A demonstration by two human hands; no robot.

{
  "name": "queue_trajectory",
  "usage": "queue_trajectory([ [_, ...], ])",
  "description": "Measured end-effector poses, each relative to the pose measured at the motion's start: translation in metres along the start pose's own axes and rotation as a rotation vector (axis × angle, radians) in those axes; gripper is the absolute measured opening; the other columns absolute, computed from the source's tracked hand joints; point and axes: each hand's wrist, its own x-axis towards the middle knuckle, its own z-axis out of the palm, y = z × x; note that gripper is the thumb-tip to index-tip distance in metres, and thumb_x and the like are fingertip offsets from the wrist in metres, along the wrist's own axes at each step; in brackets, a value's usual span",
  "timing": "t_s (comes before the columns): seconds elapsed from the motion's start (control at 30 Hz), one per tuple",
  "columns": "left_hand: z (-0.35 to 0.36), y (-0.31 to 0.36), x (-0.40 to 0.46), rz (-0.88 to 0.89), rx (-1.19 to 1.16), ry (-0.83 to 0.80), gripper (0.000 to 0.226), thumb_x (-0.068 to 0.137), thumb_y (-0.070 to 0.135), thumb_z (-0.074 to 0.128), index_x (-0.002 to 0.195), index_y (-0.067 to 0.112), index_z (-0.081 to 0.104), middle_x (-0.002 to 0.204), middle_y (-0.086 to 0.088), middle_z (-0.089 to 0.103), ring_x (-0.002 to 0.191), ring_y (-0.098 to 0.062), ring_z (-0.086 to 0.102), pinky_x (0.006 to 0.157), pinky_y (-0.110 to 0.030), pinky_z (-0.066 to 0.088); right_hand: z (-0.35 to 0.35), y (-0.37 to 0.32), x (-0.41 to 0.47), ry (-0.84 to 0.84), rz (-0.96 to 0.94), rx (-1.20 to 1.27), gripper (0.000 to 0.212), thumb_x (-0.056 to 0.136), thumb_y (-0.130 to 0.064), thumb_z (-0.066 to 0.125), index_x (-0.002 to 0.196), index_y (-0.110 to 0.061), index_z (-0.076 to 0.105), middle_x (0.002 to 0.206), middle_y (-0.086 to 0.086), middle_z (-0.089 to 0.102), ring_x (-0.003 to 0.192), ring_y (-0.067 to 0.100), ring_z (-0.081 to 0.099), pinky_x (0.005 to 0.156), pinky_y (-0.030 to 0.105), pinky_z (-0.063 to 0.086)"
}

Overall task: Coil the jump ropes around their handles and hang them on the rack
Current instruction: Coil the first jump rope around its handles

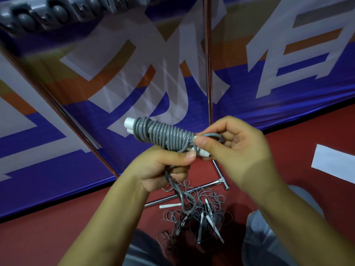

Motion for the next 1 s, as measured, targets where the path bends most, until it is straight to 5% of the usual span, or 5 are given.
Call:
queue_trajectory([
  [0.4, 0.005, -0.018, -0.005, 0.033, 0.199, 0.164, 0.049, 0.048, 0.060, 0.085, 0.057, 0.013, 0.071, 0.044, 0.008, 0.041, 0.043, -0.004, 0.032, 0.050, -0.017, 0.034, -0.002, 0.002, 0.007, 0.080, 0.309, 0.365, 0.019, 0.062, -0.016, 0.068, 0.071, -0.006, 0.056, 0.060, 0.006, 0.066, 0.051, 0.015, 0.065, 0.044, 0.021, 0.051],
  [0.57, 0.005, -0.021, -0.008, 0.056, 0.333, 0.125, 0.056, 0.056, 0.072, 0.072, 0.071, 0.019, 0.078, 0.048, 0.002, 0.055, 0.048, -0.005, 0.048, 0.056, -0.015, 0.037, -0.003, -0.003, 0.014, 0.043, 0.409, 0.474, 0.014, 0.062, -0.015, 0.066, 0.068, -0.007, 0.056, 0.058, 0.002, 0.063, 0.051, 0.012, 0.065, 0.044, 0.020, 0.052],
  [0.77, 0.001, -0.016, -0.010, 0.249, 0.480, 0.177, 0.029, 0.079, 0.053, 0.067, 0.081, 0.026, 0.077, 0.080, -0.016, 0.072, 0.080, -0.026, 0.059, 0.076, -0.035, 0.044, -0.007, -0.010, 0.019, -0.028, 0.431, 0.454, 0.013, 0.063, -0.015, 0.064, 0.068, -0.007, 0.055, 0.055, 0.001, 0.062, 0.046, 0.009, 0.061, 0.041, 0.018, 0.050],
  [0.87, 0.000, -0.020, -0.011, 0.324, 0.436, 0.131, 0.025, 0.081, 0.050, 0.066, 0.080, 0.027, 0.074, 0.081, 0.005, 0.070, 0.084, -0.021, 0.064, 0.082, -0.040, 0.051, -0.011, -0.016, 0.020, -0.116, 0.428, 0.438, 0.010, 0.064, -0.016, 0.063, 0.064, -0.008, 0.057, 0.054, 0.001, 0.059, 0.044, 0.008, 0.059, 0.039, 0.017, 0.049],
  [1.0, 0.005, -0.022, -0.011, 0.312, 0.305, 0.040, 0.027, 0.077, 0.047, 0.072, 0.091, 0.024, 0.074, 0.075, 0.007, 0.069, 0.058, -0.006, 0.061, 0.059, -0.020, 0.050, -0.014, -0.020, 0.019, -0.238, 0.479, 0.430, 0.009, 0.064, -0.017, 0.062, 0.059, -0.011, 0.060, 0.054, 0.002, 0.057, 0.042, 0.008, 0.057, 0.036, 0.015, 0.047],
])
